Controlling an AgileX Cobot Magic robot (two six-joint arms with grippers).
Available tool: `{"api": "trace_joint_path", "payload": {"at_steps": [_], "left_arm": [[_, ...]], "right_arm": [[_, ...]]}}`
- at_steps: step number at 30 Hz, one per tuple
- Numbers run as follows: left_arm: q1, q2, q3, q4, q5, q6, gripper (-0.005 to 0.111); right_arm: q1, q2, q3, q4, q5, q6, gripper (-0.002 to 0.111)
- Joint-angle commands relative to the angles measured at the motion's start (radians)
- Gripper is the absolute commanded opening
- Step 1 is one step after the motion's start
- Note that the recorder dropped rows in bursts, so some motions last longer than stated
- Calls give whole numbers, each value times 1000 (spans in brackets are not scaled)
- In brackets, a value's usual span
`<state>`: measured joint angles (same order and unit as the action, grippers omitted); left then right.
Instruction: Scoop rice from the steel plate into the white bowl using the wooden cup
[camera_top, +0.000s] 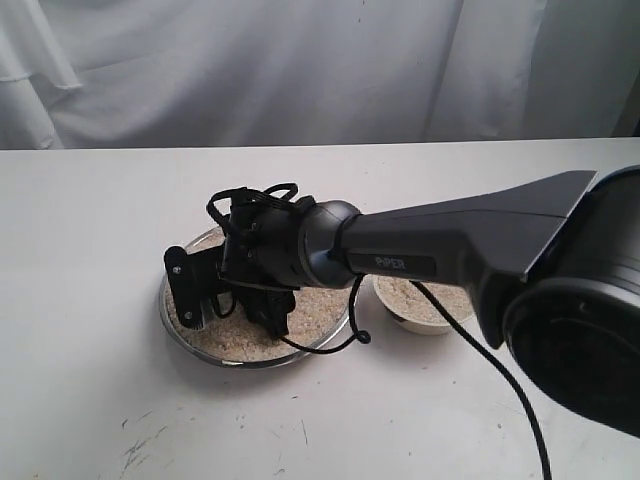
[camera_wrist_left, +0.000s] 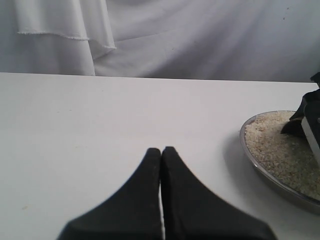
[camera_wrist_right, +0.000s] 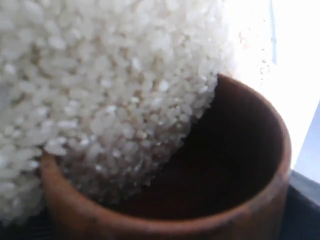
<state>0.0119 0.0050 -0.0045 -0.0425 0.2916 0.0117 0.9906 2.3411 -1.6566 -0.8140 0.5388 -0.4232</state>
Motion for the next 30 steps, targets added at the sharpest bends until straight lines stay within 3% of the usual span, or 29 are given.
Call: {"api": "trace_joint_path", "payload": {"at_steps": [1,30], "left_arm": [[-2,-5,5,-1,-6,-3,0],[-2,-5,5,-1,-6,-3,0]], "right_arm": [[-25,33,13,98,-49,3,0],[-125,33,13,616,-113,-340,0]]}}
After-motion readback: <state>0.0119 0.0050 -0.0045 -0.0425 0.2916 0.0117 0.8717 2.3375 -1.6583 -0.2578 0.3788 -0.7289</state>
